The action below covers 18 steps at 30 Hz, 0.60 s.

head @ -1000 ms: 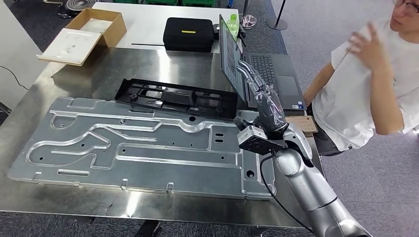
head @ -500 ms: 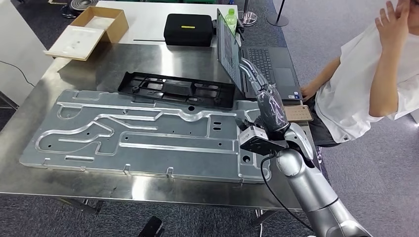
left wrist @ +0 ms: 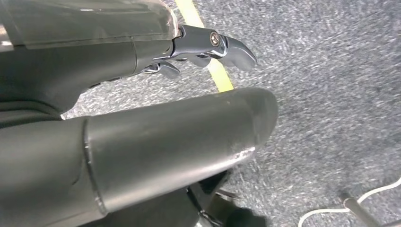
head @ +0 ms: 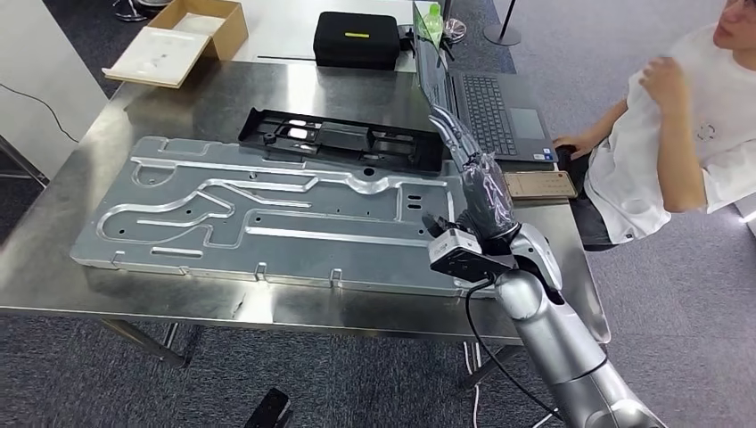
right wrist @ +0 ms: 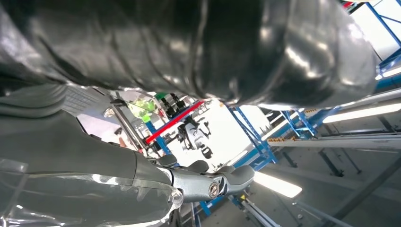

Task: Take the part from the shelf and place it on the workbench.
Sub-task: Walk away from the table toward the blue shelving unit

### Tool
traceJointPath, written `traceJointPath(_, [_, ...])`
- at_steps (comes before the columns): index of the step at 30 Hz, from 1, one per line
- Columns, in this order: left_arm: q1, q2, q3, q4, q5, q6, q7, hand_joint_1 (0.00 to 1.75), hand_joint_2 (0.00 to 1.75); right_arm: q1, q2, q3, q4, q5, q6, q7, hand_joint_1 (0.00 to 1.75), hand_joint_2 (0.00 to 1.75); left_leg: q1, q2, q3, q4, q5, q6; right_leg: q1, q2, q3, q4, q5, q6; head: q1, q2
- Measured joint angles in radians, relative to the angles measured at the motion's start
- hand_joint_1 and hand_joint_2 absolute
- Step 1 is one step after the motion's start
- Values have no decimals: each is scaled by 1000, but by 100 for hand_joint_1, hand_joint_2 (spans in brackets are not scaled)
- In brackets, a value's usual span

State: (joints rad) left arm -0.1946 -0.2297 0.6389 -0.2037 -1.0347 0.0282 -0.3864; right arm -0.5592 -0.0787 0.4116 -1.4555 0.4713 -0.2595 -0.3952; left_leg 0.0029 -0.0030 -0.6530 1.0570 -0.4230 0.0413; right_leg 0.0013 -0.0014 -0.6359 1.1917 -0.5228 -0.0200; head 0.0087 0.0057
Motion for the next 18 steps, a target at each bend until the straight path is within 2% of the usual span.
traceJointPath(1, [0, -1, 0, 0, 0, 0, 0, 0, 0, -2, 0, 0, -2, 0, 0, 0, 0, 0, 0, 0, -6, -1, 7, -2, 8, -1, 46, -70, 6, -13, 0, 0])
traceJointPath(2, [0, -3, 0, 0, -1, 0, 0, 0, 0, -4, 0, 0, -5, 0, -1, 0, 0, 0, 3, 0, -9, -4, 15, -6, 16, -1, 78, -122, 9, -22, 0, 0])
traceJointPath(4, [0, -5, -1, 0, -2, 0, 0, 0, 0, -8, 0, 0, -9, 1, -3, 0, 0, 0, 10, 1, -10, -16, 33, -19, 27, -1, 99, -168, 13, -31, 0, 0])
traceJointPath(6, [0, -6, -2, 0, -2, 0, 0, 0, 0, -10, 2, 0, -10, 1, -4, 0, 0, 0, 14, 0, -13, -24, 38, -28, 25, -4, 100, -196, 43, -35, 0, 0])
traceJointPath(7, [0, -6, -3, 0, -3, 0, 0, 0, 0, -11, 3, 0, -10, 1, -4, 0, 0, 0, 13, 0, -19, -14, 22, -32, 22, -7, 100, -210, 57, -36, 0, 0])
traceJointPath(8, [1, -5, -4, 0, -4, -1, 0, 0, 0, -12, 4, 0, -10, 1, -4, 0, 0, 0, 12, -1, -30, 15, -11, -35, 18, -10, 97, -222, 71, -35, 0, 0])
traceJointPath(10, [1, -4, -4, 0, -5, -1, 0, 0, 0, -11, 6, 0, -9, 1, -4, 0, 0, 0, 14, -1, -60, 125, -98, -43, 16, -12, 78, -223, 88, -33, 0, 0])
traceJointPath(11, [1, -3, -4, 0, -5, -1, 0, 0, 0, -11, 7, 0, -9, 1, -4, 0, 0, 0, 16, 0, -72, 182, -126, -49, 15, -13, 65, -220, 94, -30, 0, 0])
traceJointPath(12, [1, -2, -4, 0, -5, -1, 0, 0, 0, -10, 8, 0, -8, 1, -4, 0, 0, 0, 18, 0, -75, 219, -134, -55, 13, -13, 51, -214, 101, -26, 0, 0])
traceJointPath(13, [1, -1, -4, 0, -6, 0, 0, 0, 0, -10, 9, 0, -7, 1, -4, 0, 0, 0, 20, 0, -63, 226, -121, -61, 10, -14, 35, -207, 107, -21, 0, 0])
traceJointPath(14, [1, 0, -4, 0, -6, 0, 0, 0, 0, -10, 9, 0, -7, 1, -4, 0, 0, 0, 23, 0, -34, 202, -95, -67, 5, -14, 17, -196, 112, -15, 0, 0])
traceJointPath(15, [0, 0, -5, 0, -6, 0, 0, 0, 0, -10, 9, 0, -6, 1, -4, 0, 0, 0, 27, 0, 5, 153, -75, -74, 0, -14, -1, -183, 117, -10, 0, 0])
traceJointPath(16, [-1, 0, -5, 0, -6, 0, 0, 0, 0, -10, 9, 0, -7, 1, -4, 0, 0, 0, 27, -1, 48, 96, -71, -79, -3, -13, -20, -168, 120, -3, -1, 0])
traceJointPath(17, [-2, 0, -6, 0, -6, 0, 0, 0, 0, -10, 9, 0, -7, 1, -4, 0, 0, 0, 26, -2, 78, 50, -76, -77, -4, -13, -35, -154, 122, 3, -1, 0])
traceJointPath(18, [-2, 0, -6, 0, -6, 0, 0, 0, 0, -10, 10, 0, -7, 1, -4, 0, 0, 0, 24, -4, 93, 20, -87, -71, -3, -12, -45, -142, 126, 9, 0, 0])
